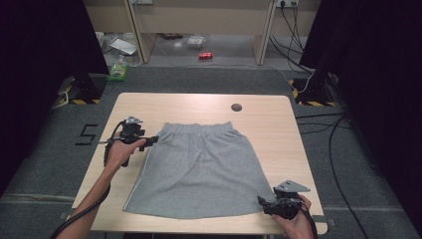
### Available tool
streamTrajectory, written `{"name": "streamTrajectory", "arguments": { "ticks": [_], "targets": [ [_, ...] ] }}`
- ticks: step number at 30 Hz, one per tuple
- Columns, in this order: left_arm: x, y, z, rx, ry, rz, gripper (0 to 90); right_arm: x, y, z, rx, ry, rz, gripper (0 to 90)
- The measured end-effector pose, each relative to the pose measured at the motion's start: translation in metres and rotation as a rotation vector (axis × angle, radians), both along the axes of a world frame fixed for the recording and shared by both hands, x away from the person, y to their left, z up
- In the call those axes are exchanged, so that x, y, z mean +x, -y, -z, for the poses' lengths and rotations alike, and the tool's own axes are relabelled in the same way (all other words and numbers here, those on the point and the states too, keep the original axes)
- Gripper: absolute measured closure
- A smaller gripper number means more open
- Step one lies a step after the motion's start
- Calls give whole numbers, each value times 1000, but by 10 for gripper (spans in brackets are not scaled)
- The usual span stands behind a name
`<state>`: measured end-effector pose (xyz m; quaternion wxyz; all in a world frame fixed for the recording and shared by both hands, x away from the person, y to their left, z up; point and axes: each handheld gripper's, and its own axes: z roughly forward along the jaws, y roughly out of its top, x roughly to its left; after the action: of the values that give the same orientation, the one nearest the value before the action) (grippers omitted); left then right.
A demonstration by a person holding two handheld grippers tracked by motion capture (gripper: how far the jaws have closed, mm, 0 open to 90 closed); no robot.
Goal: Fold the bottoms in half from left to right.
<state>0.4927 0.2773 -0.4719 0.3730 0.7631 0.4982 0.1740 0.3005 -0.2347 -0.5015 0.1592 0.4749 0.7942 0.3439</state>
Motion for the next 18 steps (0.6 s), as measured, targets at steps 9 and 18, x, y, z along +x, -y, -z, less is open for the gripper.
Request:
{"name": "streamTrajectory", "arguments": {
  "ticks": [9,18],
  "targets": [
    [31,3,8,-11,-25,-27,355,0,0,-1,10,2,3,286],
    [49,18,14,-23,-65,-26,394,0,0,-1,13,5,-4,287]
  ]
}}
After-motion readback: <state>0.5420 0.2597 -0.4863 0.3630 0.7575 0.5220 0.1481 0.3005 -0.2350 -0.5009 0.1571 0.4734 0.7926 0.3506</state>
